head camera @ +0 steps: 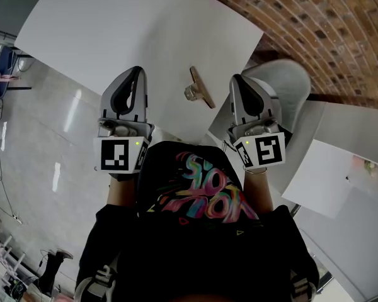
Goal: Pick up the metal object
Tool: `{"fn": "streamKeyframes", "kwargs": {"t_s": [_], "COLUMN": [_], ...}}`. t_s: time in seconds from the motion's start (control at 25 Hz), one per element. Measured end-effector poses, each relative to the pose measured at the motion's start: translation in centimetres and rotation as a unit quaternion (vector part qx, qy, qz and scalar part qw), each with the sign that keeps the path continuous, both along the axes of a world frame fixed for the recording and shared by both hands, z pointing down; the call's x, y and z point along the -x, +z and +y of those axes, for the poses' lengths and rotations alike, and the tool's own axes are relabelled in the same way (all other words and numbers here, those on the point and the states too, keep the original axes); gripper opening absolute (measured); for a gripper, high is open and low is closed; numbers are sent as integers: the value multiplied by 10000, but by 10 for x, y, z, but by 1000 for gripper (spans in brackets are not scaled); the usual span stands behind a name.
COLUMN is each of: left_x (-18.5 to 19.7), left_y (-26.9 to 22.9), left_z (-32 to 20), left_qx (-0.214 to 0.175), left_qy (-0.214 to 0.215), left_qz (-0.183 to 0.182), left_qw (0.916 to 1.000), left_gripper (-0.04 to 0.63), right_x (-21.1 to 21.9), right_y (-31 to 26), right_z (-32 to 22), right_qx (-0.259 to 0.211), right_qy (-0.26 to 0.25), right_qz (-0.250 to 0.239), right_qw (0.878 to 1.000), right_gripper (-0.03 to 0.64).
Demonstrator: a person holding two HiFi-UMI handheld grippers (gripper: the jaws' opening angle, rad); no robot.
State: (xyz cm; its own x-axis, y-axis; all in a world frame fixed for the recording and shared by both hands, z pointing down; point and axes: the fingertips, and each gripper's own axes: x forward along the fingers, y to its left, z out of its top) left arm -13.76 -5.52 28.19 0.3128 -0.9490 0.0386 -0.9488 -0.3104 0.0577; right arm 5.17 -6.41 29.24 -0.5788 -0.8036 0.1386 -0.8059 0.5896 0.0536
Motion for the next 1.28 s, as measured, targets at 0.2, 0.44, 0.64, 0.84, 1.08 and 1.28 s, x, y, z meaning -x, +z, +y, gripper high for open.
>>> {"fn": "streamKeyframes", "kwargs": {"t_s": [0.2,0.44,0.64,0.84,1.08,1.28], "left_x": [-31,-46,-49,-51,-58,-66], "left_y": [-2,2,6,9,18,27], "left_z": [-13,-18,-24,-28,-28,-29], "left_qx": [-110,75,164,172,270,445], "left_qy": [37,58,194,279,531,796], "left_qz": [43,-60,-67,-101,-6,37], "left_qw": [9999,9999,9997,9994,9982,9958], "left_gripper": [31,31,31,31,32,144], "right_x": [-19,-28,-31,-31,-30,-32], "right_y": [3,1,5,13,15,17], "right_z": [-13,-21,-25,-27,-27,-26], "right_qx": [1,38,89,163,178,207], "right_qy": [-130,-192,-76,-52,10,68], "right_qz": [-53,-85,-87,-93,-133,-161], "right_qw": [9999,9998,9999,9998,9998,9996], "right_gripper": [17,17,17,17,17,17]}}
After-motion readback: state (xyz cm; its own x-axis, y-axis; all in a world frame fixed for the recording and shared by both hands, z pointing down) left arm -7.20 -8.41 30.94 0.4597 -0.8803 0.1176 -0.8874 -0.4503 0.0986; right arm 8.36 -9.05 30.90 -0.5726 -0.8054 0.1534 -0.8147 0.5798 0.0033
